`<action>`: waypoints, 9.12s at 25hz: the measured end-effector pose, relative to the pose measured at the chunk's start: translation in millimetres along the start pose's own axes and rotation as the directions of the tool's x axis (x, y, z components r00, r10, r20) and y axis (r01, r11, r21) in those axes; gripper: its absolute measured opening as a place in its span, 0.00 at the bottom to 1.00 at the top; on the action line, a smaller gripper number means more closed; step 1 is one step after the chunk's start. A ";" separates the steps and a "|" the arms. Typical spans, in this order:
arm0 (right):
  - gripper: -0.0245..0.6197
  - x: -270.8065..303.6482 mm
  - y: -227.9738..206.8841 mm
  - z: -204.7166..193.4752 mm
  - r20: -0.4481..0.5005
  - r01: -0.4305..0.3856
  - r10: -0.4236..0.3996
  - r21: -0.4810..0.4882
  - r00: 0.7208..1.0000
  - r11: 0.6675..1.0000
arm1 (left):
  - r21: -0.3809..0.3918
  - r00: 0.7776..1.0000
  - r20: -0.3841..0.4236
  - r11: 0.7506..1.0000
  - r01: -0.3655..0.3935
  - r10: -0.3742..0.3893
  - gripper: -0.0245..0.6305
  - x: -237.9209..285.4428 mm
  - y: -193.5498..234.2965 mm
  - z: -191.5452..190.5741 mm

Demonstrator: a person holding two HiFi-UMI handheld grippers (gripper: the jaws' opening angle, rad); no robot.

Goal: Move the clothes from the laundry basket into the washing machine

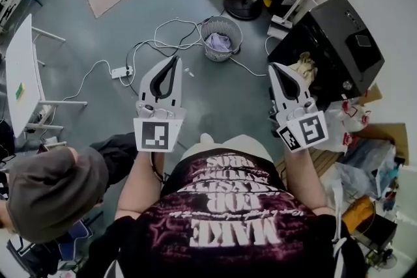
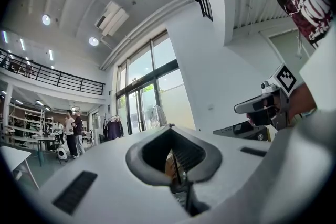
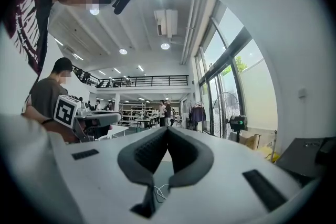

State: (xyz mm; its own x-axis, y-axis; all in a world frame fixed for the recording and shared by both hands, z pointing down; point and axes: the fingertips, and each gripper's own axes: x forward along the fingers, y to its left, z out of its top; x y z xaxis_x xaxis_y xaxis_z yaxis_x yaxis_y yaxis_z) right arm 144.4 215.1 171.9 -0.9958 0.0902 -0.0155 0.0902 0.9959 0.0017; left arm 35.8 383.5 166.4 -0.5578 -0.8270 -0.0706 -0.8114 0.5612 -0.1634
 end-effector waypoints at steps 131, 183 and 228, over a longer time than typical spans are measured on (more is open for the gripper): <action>0.04 308.2 -209.5 -90.0 -0.197 -0.027 0.034 0.039 0.980 0.999 | -0.135 0.988 -0.079 0.983 0.124 -0.136 0.04 368.5 136.6 -129.6; 0.04 358.9 -263.0 -353.9 -0.395 -0.429 0.502 0.263 0.769 0.864 | -0.142 0.912 -0.384 0.967 -0.212 0.144 0.04 392.1 63.1 -342.9; 0.05 435.4 -225.8 -787.4 -0.784 -0.273 0.404 0.306 0.472 0.912 | -0.211 0.829 -0.559 0.962 -0.171 0.025 0.04 410.5 130.9 -665.6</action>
State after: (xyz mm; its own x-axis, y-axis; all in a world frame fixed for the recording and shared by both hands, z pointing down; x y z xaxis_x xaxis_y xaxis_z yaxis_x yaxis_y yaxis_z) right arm -321.8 29.2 952.1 -0.4454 0.4445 0.7772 0.3591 0.8839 -0.2998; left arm -415.6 140.0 771.0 -0.5799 -0.6527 0.4875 -0.7223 0.6887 0.0628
